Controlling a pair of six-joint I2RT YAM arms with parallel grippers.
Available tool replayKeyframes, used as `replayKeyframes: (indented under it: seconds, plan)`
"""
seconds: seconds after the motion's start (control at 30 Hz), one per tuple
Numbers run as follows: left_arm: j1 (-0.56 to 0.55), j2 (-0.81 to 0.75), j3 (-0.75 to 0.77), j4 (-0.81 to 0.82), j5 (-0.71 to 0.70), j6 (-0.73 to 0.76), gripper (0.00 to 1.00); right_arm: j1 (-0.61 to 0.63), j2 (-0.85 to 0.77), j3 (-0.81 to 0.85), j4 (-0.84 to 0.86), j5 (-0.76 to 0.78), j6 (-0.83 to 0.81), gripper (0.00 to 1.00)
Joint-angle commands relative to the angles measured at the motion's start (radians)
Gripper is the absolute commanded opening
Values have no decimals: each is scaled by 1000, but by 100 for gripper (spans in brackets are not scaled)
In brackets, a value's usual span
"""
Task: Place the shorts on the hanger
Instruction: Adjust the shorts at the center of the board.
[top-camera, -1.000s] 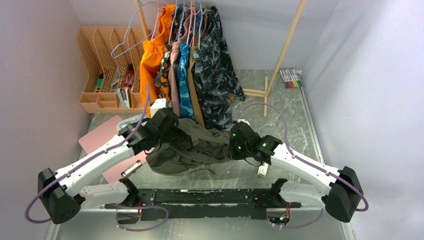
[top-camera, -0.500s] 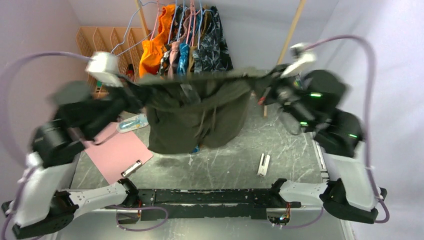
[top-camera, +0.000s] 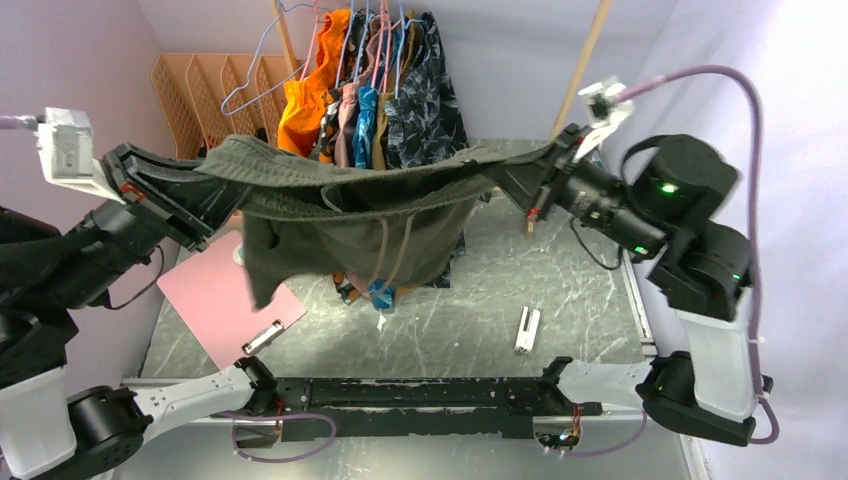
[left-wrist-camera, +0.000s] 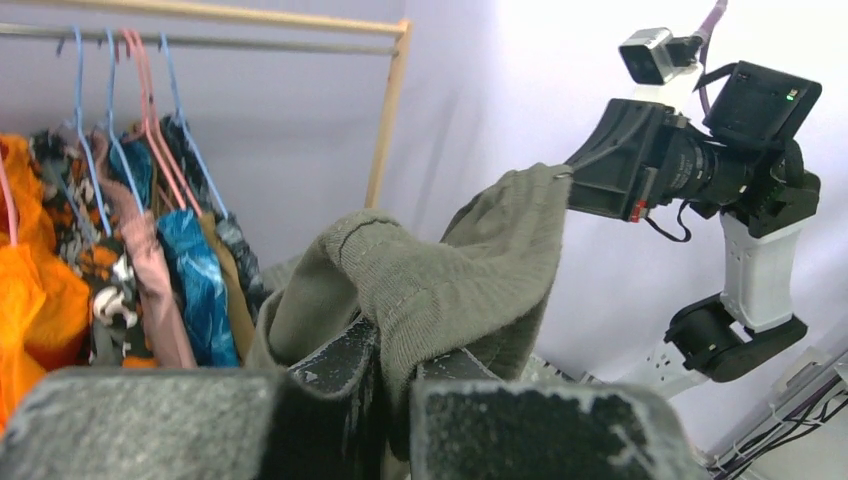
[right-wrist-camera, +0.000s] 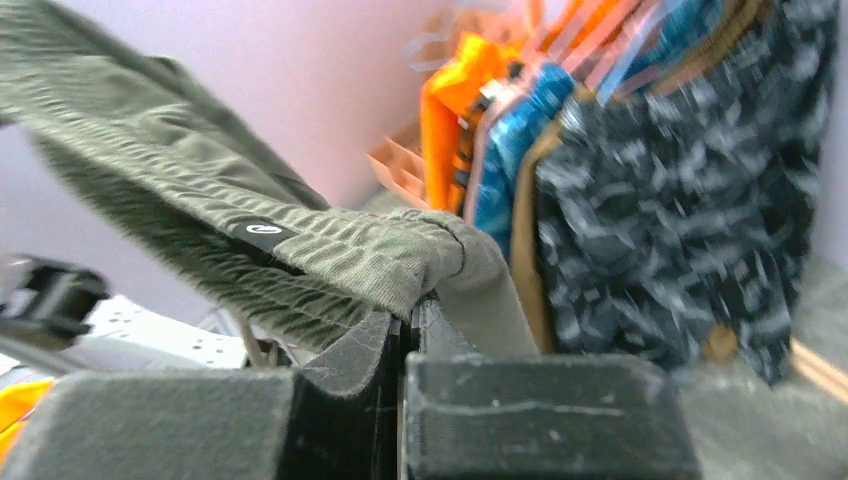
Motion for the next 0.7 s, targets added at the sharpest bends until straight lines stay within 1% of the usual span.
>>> replayKeyframes:
  seconds: [0.0,0.03,0.1,0.2,0.33,0.4,0.53,0.6,0.67]
  plan:
    - [7,2,159,54,84,58,7,-11,-79,144,101,-200,-62,0]
    - [7,0,160,58,79,60,7,-11,-98,126,141,-225,-58,0]
    - [7,-18,119,75,64,61,7,-10,-141,53,196,-222,-46,0]
    - [7,-56,-20,96,25,52,7,-10,-197,-90,232,-154,-36,0]
    - [8,-37,-129,38,-25,31,7,-11,-256,-271,244,-47,-1,0]
    - [7,-10,-131,-7,-17,28,7,-10,-266,-293,219,-45,-3,0]
    - [7,17,-116,-34,53,38,7,-10,-285,-246,198,-142,-21,0]
    - [7,2,-163,-19,57,37,7,-10,-297,-255,192,-135,-16,0]
    - [6,-16,-243,-8,29,28,7,-11,-316,-320,191,-83,3,0]
